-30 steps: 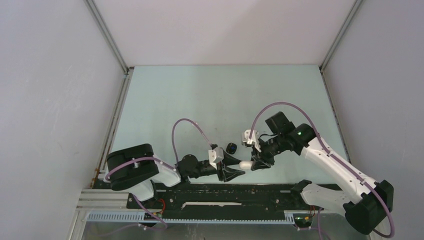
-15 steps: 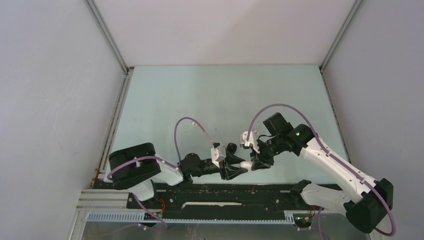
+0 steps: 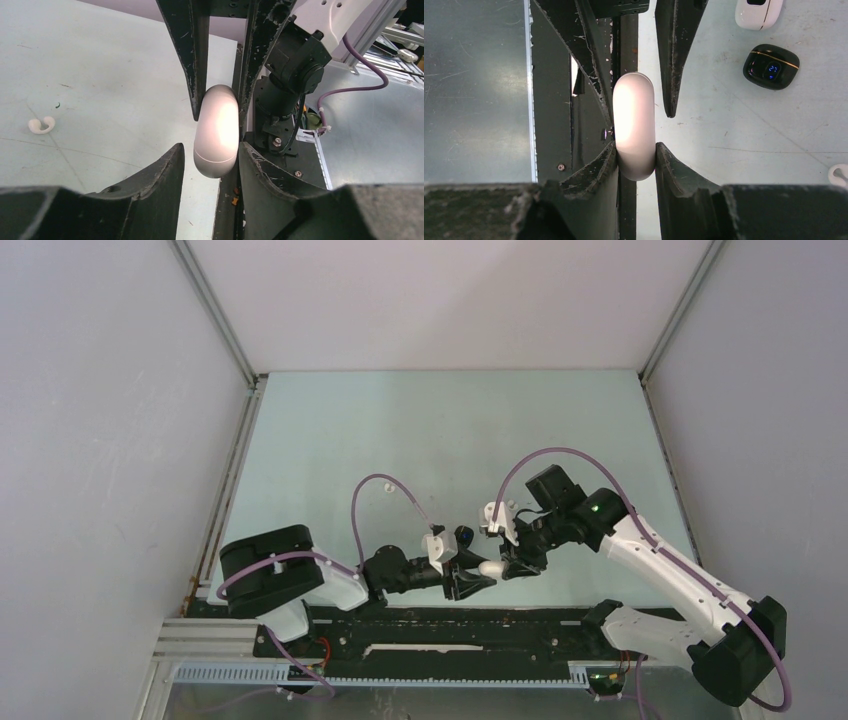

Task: Insert the wireless bluetooth earbuds into the charging case
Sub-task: Pass from the right arm to the left, then open the charging case.

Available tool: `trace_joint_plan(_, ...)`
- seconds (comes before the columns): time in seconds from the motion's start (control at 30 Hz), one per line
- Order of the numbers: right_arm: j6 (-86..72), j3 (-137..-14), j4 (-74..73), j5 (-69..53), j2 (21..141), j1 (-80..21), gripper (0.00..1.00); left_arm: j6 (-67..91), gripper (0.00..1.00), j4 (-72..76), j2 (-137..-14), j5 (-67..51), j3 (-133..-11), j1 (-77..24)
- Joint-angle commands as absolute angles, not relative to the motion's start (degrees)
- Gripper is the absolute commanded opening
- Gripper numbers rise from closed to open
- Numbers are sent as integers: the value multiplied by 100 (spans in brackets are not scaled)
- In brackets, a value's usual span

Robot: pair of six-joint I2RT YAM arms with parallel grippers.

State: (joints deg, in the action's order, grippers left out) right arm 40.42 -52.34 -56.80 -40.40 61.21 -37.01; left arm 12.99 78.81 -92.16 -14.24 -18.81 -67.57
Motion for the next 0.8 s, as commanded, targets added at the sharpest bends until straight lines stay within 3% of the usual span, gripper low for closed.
trace_joint_plan(0.0,3955,-5443,-5529,-4043,6072,-3732,17,1204,48,7950,-9252,-1361,-2040,-6794)
trace_joint_plan(0.27,3938,-5441,-5528,-4052,6091,-3727,17,1200,38,8035,-9296,-1386,-2030,-6794)
trace_joint_plan(0.37,3925,-5440,-5537,-4052,6104,-3726,20,1190,27,8063,-9305,-1422,-2031,-6794)
trace_joint_plan(0.57,3584,-5447,-5367,-4204,6199,-3632,43,1072,1,8428,-9431,-1615,-1929,-6794)
trace_joint_plan(0.77,3476,-5593,-5464,-4813,6438,-3218,51,970,0,8733,-9476,-1745,-1813,-6810)
